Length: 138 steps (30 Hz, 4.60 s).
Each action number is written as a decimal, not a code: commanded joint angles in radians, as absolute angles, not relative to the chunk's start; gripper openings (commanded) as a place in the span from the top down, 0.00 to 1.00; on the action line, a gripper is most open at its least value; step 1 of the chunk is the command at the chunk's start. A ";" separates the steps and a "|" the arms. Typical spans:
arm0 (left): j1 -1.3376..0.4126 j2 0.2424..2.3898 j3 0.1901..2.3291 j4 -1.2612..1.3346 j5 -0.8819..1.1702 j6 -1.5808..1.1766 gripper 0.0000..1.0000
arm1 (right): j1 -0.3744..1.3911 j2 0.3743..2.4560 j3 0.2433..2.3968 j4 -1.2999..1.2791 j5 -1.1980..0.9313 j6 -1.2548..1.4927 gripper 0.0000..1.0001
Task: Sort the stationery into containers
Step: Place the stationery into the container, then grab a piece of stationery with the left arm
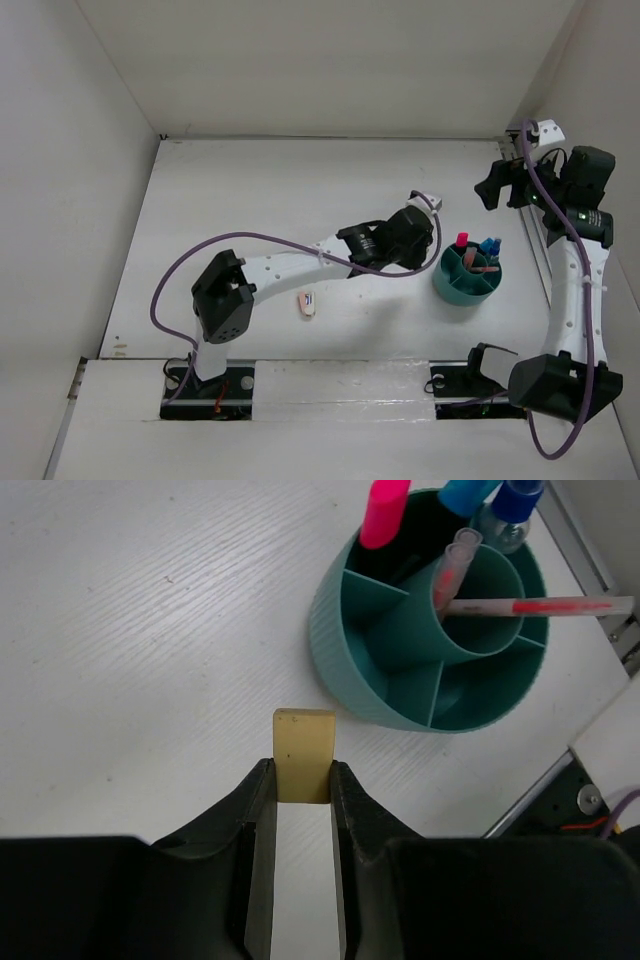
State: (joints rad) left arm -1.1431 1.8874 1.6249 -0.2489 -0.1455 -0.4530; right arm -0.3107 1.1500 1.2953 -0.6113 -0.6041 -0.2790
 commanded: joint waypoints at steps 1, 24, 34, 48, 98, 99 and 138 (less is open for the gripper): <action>-1.141 1.858 1.680 -0.195 -0.065 -0.437 1.00 | -0.305 1.097 1.293 -0.502 -0.514 -0.210 0.00; -1.160 1.991 1.773 -0.052 0.095 -0.515 1.00 | -0.305 1.063 1.273 -0.451 -0.367 -0.137 0.00; -1.160 2.048 1.761 0.006 0.095 -0.515 1.00 | -0.305 1.052 1.273 -0.442 -0.367 -0.137 0.00; -1.160 2.100 1.770 0.028 0.097 -0.515 1.00 | -0.305 1.052 1.264 -0.442 -0.376 -0.137 0.00; -1.101 1.898 1.642 -0.089 -0.077 -0.534 0.26 | -0.305 1.052 1.264 -0.460 -0.472 -0.164 0.00; -1.092 1.873 1.622 -0.089 -0.077 -0.534 0.23 | -0.305 1.052 1.264 -0.460 -0.472 -0.164 0.00; -0.859 1.315 0.762 -0.353 -0.187 -0.854 0.05 | -0.305 1.058 1.273 -0.515 -0.656 -0.248 0.00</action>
State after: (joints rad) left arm -0.8574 1.3170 0.7631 -0.4099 -0.2199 -0.8330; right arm -0.3107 1.0599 1.2606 -0.5129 -0.5751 -0.2008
